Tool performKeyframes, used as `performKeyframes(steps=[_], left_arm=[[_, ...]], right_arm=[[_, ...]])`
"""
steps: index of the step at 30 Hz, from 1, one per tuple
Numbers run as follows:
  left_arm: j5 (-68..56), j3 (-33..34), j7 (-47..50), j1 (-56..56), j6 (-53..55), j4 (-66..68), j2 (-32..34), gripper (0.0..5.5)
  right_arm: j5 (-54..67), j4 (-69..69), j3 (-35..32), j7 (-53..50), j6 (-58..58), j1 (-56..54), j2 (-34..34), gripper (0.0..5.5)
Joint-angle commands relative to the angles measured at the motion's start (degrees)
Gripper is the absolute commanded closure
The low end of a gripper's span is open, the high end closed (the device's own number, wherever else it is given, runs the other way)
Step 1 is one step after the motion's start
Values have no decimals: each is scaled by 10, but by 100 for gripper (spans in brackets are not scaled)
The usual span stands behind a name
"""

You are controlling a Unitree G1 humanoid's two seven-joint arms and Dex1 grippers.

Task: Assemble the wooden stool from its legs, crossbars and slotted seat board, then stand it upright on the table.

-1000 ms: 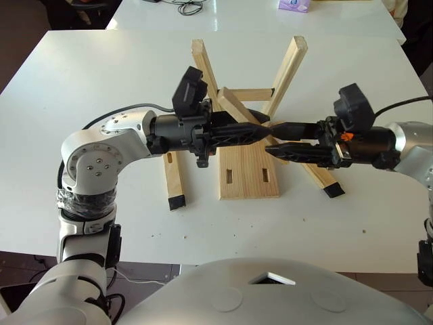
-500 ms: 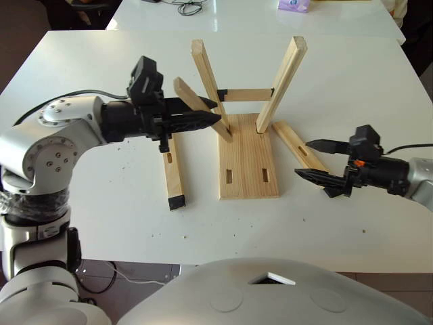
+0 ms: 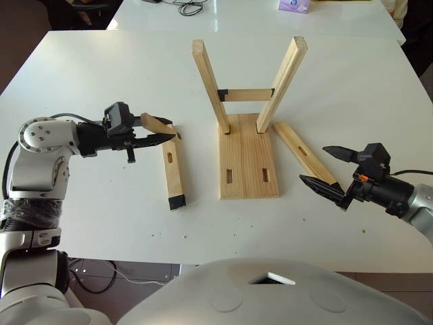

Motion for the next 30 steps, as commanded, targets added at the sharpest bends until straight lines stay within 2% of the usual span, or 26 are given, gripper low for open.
performKeyframes(steps=[1,14,30], left_arm=[[7,-3,-44,-25,-33,49,-2,419],[20,0,-61,21,-47,48,5,419],[51,-6,-57,24,-83,88,-1,419]], right_arm=[[-25,-2,8,-5,-13,16,3,11],[-50,-11,20,-6,-21,36,5,11],[-68,-13,33,-2,-20,39,-1,11]])
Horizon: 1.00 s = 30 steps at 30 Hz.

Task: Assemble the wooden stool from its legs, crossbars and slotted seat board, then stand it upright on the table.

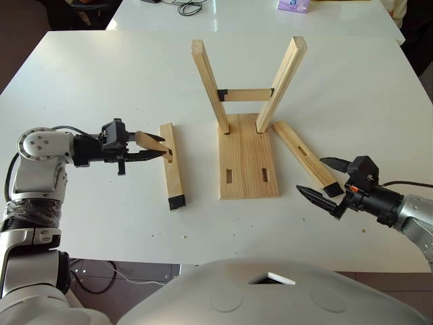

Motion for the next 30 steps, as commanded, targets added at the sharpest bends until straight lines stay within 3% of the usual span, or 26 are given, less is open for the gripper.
performKeyframes(steps=[1,15,25,30], left_arm=[[8,-2,-3,0,-9,13,-1,419],[28,-22,0,11,-16,31,-2,419],[25,-47,29,35,140,-52,28,419],[49,-63,13,57,131,-68,56,419]], right_arm=[[-6,-7,-2,2,-1,3,-5,11],[-12,-7,-2,4,-3,9,-4,11],[-30,-5,1,4,-9,16,-5,11],[-33,-6,-1,5,-11,17,-3,11]])
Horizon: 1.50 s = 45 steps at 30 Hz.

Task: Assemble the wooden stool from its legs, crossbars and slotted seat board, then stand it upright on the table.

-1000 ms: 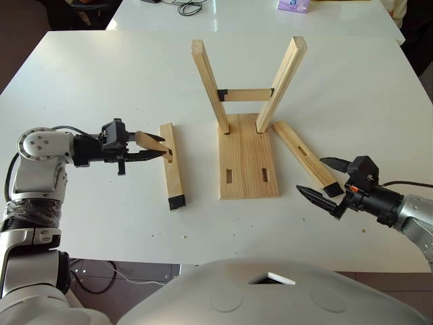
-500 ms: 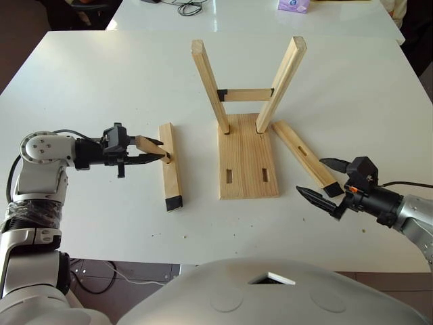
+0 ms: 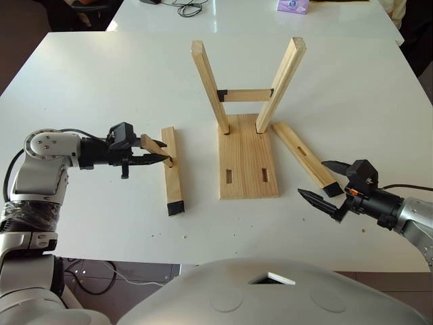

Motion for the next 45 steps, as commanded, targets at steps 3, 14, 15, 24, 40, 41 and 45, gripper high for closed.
performKeyframes(steps=[3,14,15,24,40,41,45], left_arm=[[63,-42,-9,39,-36,17,27,419],[57,-73,-2,24,-36,11,15,419],[52,-75,-4,19,-22,10,14,419],[27,-73,11,13,46,7,-5,419],[102,-96,81,90,-82,150,-61,263],[104,-100,83,99,-96,162,-67,251],[86,-94,104,113,-107,160,-83,193]], right_arm=[[-9,-5,-1,1,-9,2,-3,11],[-17,-3,2,10,-11,0,-10,11],[-19,-2,4,11,-11,-2,-11,11],[-26,15,23,26,-11,-34,-26,11],[-40,31,45,39,-17,-48,-34,10],[-40,30,44,39,-16,-47,-35,10],[-43,49,46,54,-17,-72,-49,10]])
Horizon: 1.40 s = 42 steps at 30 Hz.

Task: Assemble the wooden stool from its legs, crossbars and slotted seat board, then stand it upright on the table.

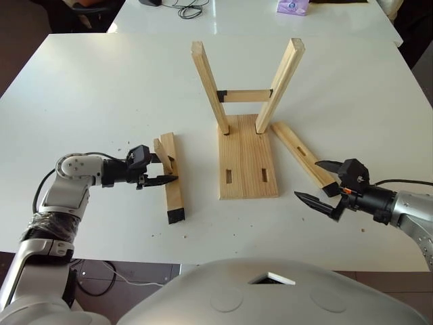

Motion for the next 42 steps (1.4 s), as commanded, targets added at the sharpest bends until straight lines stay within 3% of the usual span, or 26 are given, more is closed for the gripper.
performKeyframes(steps=[1,6,14,29,40,42], left_arm=[[52,-30,28,57,18,44,-20,180],[14,2,45,18,42,39,-26,121],[-93,72,7,28,186,-86,3,121],[-151,137,-9,10,294,-169,20,121],[-322,226,-5,-38,468,-260,35,121],[-320,221,12,-51,470,-261,22,148]], right_arm=[[-9,17,1,13,-5,-28,-21,10],[-17,33,12,16,-10,-50,-21,10],[-23,52,16,30,-20,-64,-24,10],[-20,40,-4,38,-21,-48,-26,10],[-19,35,-3,37,-22,-41,-23,10],[-20,32,-3,35,-22,-37,-21,10]])
